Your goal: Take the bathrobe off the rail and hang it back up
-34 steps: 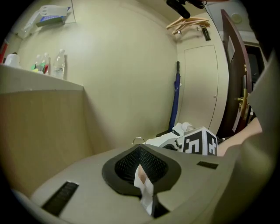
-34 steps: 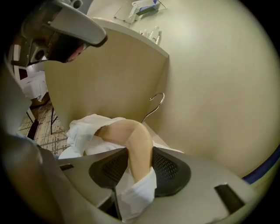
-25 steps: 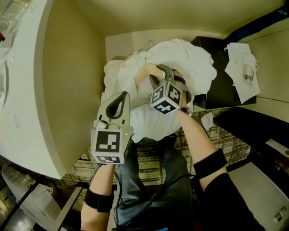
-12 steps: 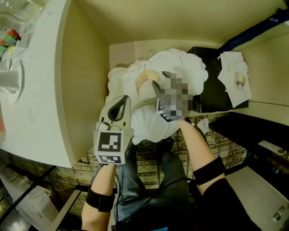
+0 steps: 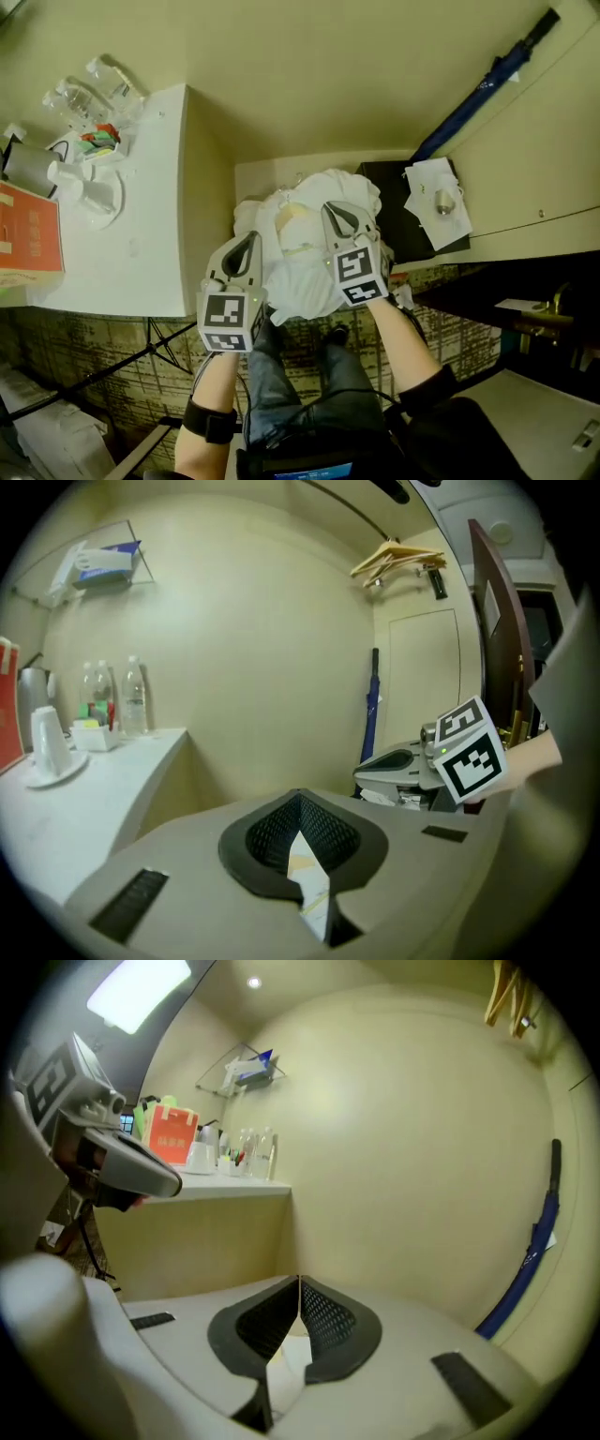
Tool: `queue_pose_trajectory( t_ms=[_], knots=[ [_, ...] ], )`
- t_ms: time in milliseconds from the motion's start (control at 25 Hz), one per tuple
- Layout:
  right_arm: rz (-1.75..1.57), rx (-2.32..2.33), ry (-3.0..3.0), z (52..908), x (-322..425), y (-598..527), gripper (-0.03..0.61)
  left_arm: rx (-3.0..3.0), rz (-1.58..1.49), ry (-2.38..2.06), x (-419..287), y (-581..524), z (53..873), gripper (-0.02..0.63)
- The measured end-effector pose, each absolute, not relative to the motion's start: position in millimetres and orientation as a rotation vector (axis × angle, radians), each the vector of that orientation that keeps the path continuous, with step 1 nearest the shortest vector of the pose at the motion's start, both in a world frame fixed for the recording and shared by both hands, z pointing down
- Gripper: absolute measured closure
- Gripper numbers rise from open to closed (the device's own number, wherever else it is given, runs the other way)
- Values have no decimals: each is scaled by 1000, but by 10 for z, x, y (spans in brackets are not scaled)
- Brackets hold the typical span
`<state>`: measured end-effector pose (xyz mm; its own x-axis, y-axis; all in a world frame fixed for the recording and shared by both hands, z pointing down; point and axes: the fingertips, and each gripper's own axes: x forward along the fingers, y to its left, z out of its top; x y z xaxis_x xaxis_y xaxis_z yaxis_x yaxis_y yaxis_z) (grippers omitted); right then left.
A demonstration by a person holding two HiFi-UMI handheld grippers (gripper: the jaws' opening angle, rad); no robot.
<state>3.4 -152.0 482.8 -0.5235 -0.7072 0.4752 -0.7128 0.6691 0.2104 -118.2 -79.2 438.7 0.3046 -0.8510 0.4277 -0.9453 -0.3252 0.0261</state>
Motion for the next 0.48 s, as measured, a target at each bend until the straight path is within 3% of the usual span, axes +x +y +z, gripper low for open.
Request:
queue_pose_trajectory(
  t_ms=[480],
  knots=[
    [160, 1222, -2537, 3129, 637, -854, 555, 2340, 380, -1707, -1117, -315, 3030, 612]
  ],
)
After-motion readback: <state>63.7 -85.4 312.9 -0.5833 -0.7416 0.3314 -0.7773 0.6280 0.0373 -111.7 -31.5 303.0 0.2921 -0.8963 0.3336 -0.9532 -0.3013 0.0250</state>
